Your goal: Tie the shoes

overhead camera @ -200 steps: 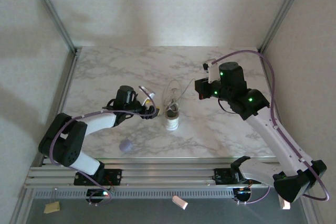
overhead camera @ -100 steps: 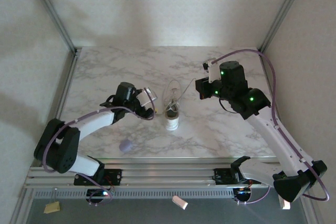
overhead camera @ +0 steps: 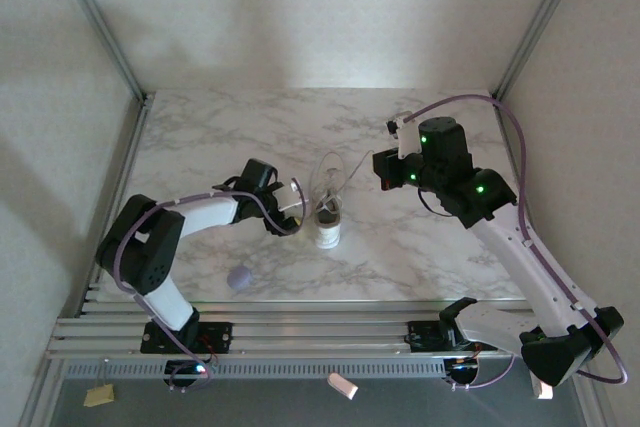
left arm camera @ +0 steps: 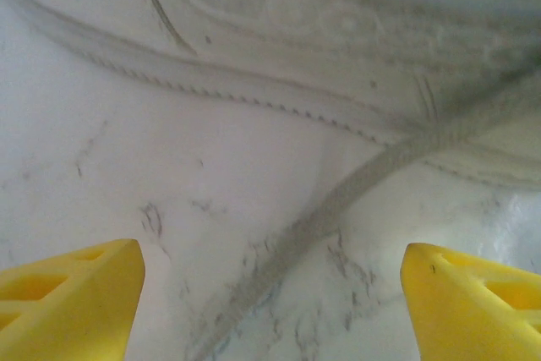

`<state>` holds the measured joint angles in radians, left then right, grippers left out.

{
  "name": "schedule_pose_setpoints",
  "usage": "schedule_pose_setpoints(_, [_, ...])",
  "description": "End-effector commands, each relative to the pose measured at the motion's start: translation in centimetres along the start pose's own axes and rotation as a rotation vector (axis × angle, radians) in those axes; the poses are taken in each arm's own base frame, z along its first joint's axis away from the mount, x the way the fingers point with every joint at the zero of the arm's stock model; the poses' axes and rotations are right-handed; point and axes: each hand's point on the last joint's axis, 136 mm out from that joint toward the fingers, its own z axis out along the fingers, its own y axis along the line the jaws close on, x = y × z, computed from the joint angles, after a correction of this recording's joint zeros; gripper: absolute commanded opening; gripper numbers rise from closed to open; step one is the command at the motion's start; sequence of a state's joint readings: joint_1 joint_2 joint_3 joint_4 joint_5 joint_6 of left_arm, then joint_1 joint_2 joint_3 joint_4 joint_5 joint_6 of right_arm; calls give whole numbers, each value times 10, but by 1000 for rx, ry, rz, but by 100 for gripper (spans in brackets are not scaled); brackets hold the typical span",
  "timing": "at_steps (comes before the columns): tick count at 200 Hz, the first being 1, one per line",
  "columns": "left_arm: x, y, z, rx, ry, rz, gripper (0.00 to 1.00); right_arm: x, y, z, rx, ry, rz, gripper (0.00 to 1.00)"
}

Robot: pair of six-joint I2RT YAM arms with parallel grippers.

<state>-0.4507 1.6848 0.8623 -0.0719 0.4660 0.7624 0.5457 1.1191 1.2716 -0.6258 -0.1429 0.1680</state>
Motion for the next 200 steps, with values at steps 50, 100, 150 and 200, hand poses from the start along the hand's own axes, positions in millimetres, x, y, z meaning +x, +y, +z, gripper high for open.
schedule_pose_setpoints(50, [11,-15,20,83,129,78,78,-1,2,-6,-15,-6,0,0])
schedule_pose_setpoints(100, [11,-7,30,67,161,104,74,0,3,-6,-20,-3,5,0])
schedule_pose_setpoints(150, [29,-16,38,132,240,119,40,-1,3,-7,-18,-6,3,0])
schedule_pose_setpoints(200, [20,-18,34,129,207,119,13,-3,2,-7,-15,-9,0,0])
